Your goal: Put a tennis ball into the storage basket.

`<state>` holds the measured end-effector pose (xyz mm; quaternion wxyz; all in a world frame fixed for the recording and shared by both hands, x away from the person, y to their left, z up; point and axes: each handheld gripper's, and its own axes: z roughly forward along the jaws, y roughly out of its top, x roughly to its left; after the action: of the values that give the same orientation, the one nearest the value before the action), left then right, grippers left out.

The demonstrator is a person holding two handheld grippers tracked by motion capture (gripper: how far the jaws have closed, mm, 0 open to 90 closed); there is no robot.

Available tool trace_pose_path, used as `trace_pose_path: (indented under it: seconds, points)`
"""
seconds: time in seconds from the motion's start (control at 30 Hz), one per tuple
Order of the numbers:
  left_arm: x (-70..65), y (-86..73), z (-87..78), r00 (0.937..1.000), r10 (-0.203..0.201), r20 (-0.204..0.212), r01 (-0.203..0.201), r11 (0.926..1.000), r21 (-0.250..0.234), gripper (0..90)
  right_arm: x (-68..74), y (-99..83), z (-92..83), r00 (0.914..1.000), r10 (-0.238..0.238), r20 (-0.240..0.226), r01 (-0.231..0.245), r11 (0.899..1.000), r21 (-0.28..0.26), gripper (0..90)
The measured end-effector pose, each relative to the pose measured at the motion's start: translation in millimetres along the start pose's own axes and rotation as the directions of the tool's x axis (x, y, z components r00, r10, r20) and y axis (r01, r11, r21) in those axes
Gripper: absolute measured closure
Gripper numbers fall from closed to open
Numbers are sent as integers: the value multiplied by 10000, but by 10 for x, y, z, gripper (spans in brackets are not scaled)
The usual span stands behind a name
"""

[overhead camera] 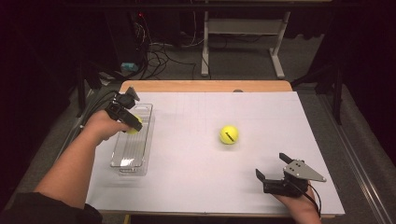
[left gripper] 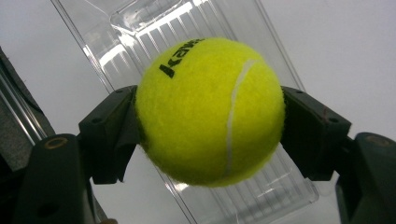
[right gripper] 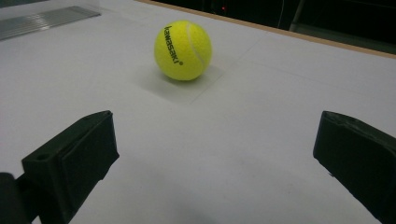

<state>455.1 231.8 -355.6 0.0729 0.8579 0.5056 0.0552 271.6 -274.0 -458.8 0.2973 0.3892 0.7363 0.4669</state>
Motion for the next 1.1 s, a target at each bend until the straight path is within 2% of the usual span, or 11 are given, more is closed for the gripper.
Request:
trace_pose_path:
  seconds: [0.37, 0.53, 0.57, 0.63, 0.67, 0.73, 0.97, 1.1]
  points:
    - [-25, 59, 118, 9998, 178, -68, -176, 9996, 233, 261, 9, -5, 9, 10000, -68, 8, 68, 10000, 25, 0]
    - [-38, 70, 121, 9999, 93, -130, -90, 9998, 186, 259, 10, -5, 3, 10000, -80, 10, 80, 10000, 26, 0]
    - [-38, 70, 121, 9999, 93, -130, -90, 9998, 186, 251, 10, -5, 3, 10000, -80, 10, 80, 10000, 26, 0]
    - [-35, 73, 96, 9999, -41, -115, 42, 9999, 97, 80, 7, -4, 2, 10000, -85, 19, 84, 10000, 18, 0]
    - [-36, 73, 86, 10000, -66, 26, 66, 9999, 110, 80, 7, -4, 2, 10000, -85, 19, 84, 10000, 18, 0]
    - [-52, 54, 38, 9998, 79, 192, -81, 9999, 125, 10, 6, -3, -1, 10000, -88, 21, 88, 10000, 7, 0]
    - [-79, 11, -20, 9997, 27, 236, -28, 10000, 9, 6, 2, 4, -10, 10000, -60, 54, 60, 10000, -16, 0]
    - [-174, -3, -42, 9992, 265, 296, -265, 9996, -9, 6, -4, 1, -6, 10000, -44, 51, 44, 10000, -9, 0]
